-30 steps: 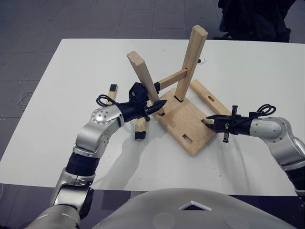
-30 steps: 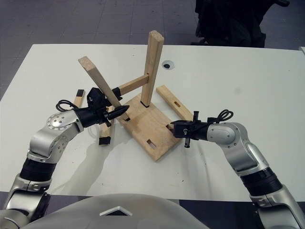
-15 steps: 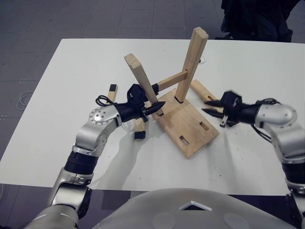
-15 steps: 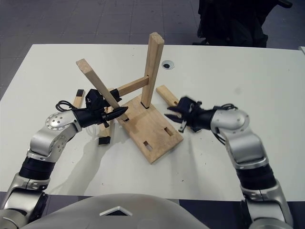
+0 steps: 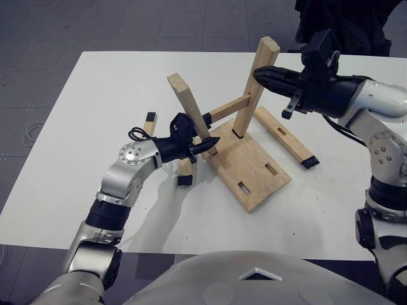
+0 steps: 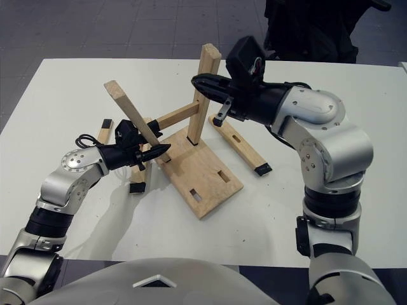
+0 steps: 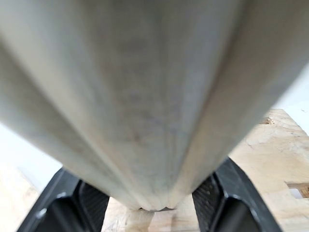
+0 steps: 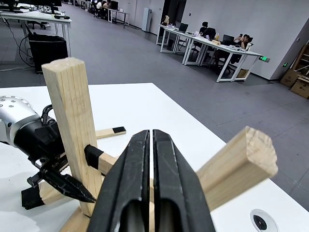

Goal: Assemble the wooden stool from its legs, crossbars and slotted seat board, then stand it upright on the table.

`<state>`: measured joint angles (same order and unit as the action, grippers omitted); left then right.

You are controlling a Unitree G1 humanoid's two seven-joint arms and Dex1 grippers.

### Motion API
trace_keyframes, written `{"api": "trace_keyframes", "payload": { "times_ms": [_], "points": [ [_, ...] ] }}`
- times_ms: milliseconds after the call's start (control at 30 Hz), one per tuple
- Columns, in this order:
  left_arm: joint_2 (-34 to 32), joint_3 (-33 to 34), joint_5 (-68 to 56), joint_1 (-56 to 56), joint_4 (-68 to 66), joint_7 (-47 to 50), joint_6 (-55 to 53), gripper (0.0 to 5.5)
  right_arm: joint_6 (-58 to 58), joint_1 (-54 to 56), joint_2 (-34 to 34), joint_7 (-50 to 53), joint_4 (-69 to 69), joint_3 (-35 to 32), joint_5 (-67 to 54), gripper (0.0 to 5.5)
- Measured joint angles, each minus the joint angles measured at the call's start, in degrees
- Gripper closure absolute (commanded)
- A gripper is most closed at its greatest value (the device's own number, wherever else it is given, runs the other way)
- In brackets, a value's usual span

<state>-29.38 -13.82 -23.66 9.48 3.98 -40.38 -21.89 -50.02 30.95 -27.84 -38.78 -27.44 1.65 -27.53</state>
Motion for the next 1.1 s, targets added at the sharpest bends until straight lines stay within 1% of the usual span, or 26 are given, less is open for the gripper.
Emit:
{"api": "trace_keyframes", "payload": {
  "times_ms": [67,200,367,500,567,633,767,933,1000,1100],
  "points": [
    [0.04,0.01,0.00,-0.01,-0.08,0.10,0.14,3.45,1.99,1.33,1.24,0.44,1.00,2.67,0.92,5.40],
    [0.13,-0.01,0.00,0.27,-0.55,0.12,0.28,3.45,10.52,2.01,3.77,0.79,6.03,11.07,7.72,5.40],
    [0.34,-0.14,0.00,0.93,-1.44,0.11,0.31,3.45,18.82,4.79,8.89,1.12,12.52,16.49,12.84,5.40],
    [0.47,-0.23,0.00,1.12,-1.66,0.11,0.35,3.45,21.88,4.38,8.52,-2.34,17.46,22.06,16.61,5.40],
    [0.79,-0.47,0.01,1.36,-2.13,0.15,0.39,3.45,22.96,3.08,6.57,-4.71,20.09,25.15,19.00,5.40],
    [0.99,-0.61,0.01,1.47,-2.63,0.24,0.39,3.45,25.25,3.47,4.83,-6.73,21.22,26.45,20.13,5.40],
    [1.06,-0.63,0.01,1.47,-2.73,0.42,0.38,3.45,25.73,4.51,4.30,-9.10,22.74,26.47,20.07,5.40],
    [1.61,-0.61,0.01,1.76,-3.34,0.90,0.39,3.45,19.37,3.51,4.69,-8.99,21.41,22.61,16.54,5.40],
    [1.66,-0.58,0.01,1.96,-3.60,0.93,0.39,3.45,14.25,2.54,4.95,-6.81,20.46,18.14,13.97,5.40],
    [1.66,-0.55,0.01,1.97,-3.62,0.93,0.40,3.45,9.76,3.18,5.60,-3.23,17.02,9.08,9.20,5.40]
  ]
}}
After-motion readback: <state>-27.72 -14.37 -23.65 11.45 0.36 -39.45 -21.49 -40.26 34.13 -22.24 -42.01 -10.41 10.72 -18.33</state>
